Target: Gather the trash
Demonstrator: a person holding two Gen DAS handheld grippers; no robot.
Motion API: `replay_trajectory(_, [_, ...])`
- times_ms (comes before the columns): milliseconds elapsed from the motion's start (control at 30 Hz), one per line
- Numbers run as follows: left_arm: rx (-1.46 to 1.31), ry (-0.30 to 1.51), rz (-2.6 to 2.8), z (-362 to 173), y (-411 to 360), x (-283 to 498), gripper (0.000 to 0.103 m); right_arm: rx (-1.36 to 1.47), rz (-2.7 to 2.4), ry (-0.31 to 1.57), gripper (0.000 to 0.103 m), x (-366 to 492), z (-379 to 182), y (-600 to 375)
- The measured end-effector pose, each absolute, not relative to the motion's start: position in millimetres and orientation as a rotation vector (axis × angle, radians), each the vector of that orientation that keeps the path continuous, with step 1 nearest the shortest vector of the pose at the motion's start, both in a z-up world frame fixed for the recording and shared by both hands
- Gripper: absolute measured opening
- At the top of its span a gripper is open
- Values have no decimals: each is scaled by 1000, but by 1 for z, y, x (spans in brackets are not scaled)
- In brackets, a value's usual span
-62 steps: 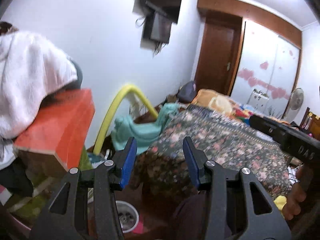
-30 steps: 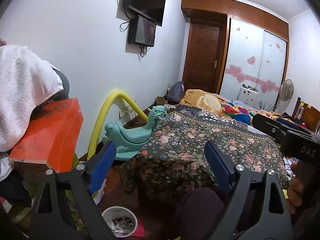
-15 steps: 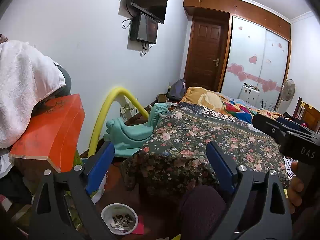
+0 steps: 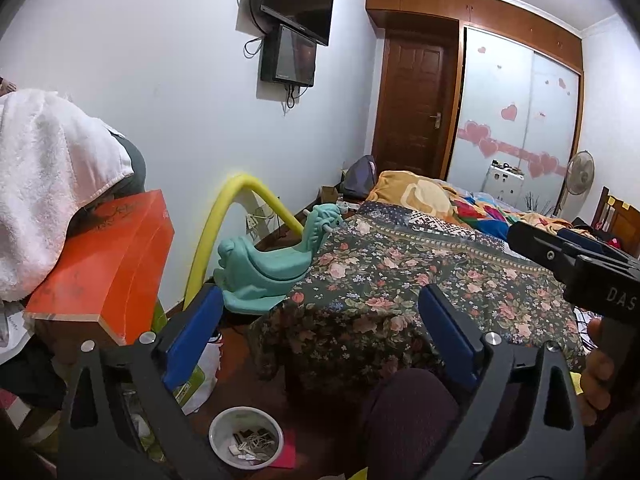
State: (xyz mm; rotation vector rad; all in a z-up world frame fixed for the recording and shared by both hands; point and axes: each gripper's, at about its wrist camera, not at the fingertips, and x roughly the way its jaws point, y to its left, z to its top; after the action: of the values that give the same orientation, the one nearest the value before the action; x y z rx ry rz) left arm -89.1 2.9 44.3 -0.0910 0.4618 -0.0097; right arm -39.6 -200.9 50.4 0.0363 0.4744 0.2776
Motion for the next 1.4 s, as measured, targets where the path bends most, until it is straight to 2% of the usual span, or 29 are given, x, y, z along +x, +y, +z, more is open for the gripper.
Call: replay_trajectory(1400, [-108, 473, 3, 40, 9, -92, 99, 12, 294, 484, 103, -42, 51, -196])
